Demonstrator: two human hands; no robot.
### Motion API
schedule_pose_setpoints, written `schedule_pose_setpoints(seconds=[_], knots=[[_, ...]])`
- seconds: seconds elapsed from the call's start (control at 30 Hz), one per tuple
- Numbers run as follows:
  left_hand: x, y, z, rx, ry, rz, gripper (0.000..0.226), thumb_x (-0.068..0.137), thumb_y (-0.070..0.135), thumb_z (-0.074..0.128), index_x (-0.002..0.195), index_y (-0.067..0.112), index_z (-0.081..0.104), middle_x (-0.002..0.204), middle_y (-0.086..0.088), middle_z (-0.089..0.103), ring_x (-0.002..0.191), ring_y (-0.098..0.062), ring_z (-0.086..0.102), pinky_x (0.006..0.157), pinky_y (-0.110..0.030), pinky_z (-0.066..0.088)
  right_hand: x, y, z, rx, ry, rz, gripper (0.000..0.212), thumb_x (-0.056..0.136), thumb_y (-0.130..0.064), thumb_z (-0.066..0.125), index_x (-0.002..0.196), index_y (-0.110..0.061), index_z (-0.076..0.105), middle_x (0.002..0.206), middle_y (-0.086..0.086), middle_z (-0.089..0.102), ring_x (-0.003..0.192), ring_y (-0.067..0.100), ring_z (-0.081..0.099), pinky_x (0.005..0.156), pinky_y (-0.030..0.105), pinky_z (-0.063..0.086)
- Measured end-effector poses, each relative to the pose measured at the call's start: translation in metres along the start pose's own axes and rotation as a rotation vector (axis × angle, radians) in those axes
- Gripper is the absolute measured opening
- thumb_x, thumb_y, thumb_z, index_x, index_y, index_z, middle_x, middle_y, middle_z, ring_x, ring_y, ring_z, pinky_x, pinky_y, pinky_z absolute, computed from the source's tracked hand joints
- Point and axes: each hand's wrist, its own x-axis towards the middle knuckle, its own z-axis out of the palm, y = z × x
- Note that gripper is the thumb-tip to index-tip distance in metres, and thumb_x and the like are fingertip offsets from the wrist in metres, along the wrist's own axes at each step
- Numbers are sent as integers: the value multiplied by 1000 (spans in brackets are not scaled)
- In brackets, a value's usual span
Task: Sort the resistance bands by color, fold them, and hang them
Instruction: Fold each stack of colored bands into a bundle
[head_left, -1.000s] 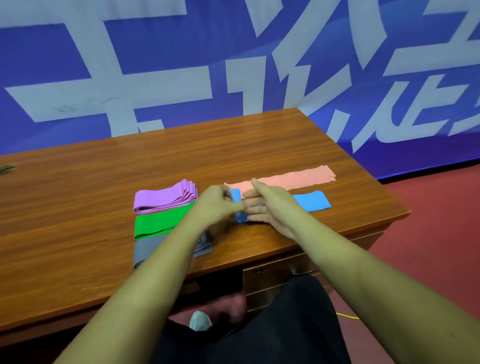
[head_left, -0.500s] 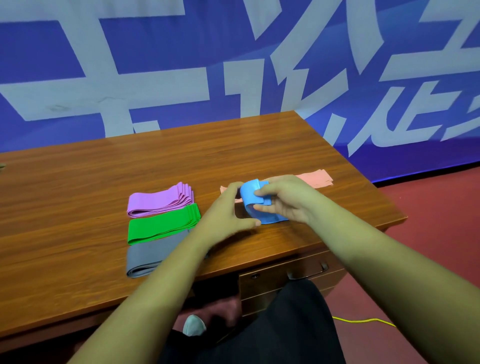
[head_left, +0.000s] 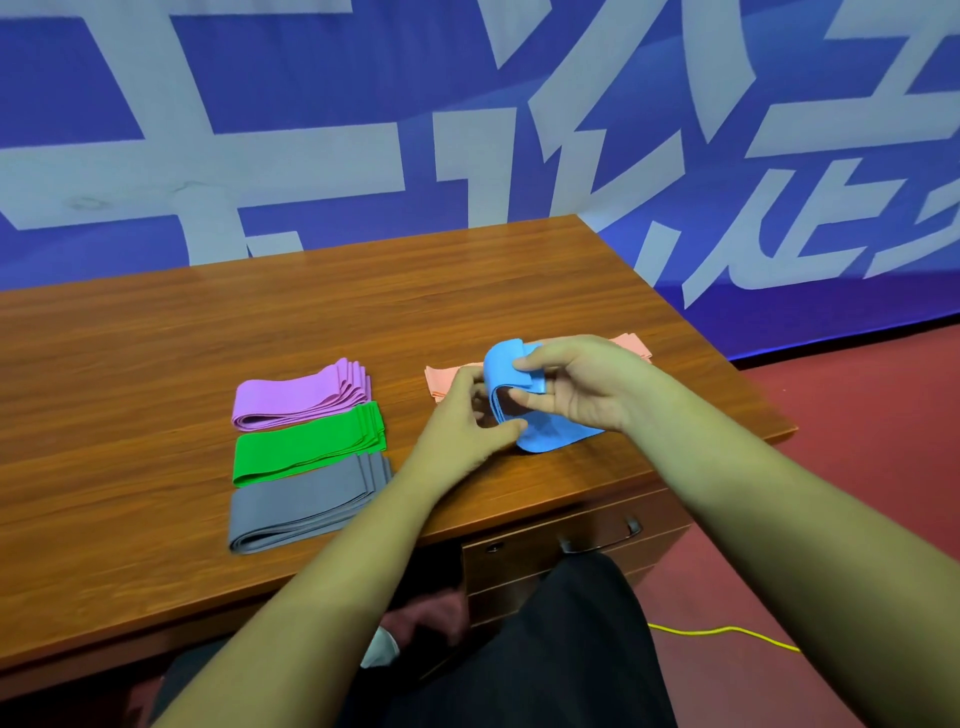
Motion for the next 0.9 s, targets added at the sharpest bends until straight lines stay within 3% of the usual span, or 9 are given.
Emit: schedule_pose_setpoints(seconds=[0.13, 0.3, 0.6, 0.77, 0.9], knots=[[-5, -1, -3, 232, -3, 53, 46, 77, 22, 72, 115, 28, 47, 101, 11, 59, 92, -5, 56, 80, -27, 44, 1, -10, -11, -191, 125, -86, 13, 83, 9, 62, 94, 2, 63, 92, 19, 66, 84, 25, 70, 68, 33, 60], [-10, -4, -11, 643, 4, 203, 59, 75, 28, 63, 128, 22, 38, 114, 7, 44, 110, -16, 43, 94, -33, 30, 6, -5, -40, -498, 372, -50, 18, 76, 3, 72, 90, -5, 63, 98, 17, 66, 83, 24, 69, 61, 29, 58], [-7, -8, -12, 681, -162, 149, 45, 80, 25, 61, 121, 27, 44, 121, 3, 50, 112, -16, 46, 98, -32, 36, 13, 8, -58, -707, 482, -126, 19, 77, 4, 71, 82, -7, 56, 85, 14, 60, 65, 23, 60, 47, 23, 53], [-4, -4, -14, 714, -169, 138, 42, 81, 27, 60, 121, 25, 48, 119, 2, 46, 113, -17, 44, 97, -35, 42, 18, 22, -68, -899, 563, -153, 18, 71, -1, 74, 85, 5, 65, 79, 19, 68, 63, 26, 62, 66, 43, 58], [0, -3, -16, 766, -182, 172, 40, 83, 23, 56, 122, 22, 49, 121, 2, 43, 117, -14, 40, 102, -34, 40, 16, 39, -65, -1016, 624, -237, 10, 72, -6, 71, 80, -5, 67, 76, 9, 69, 67, 21, 60, 62, 35, 53]])
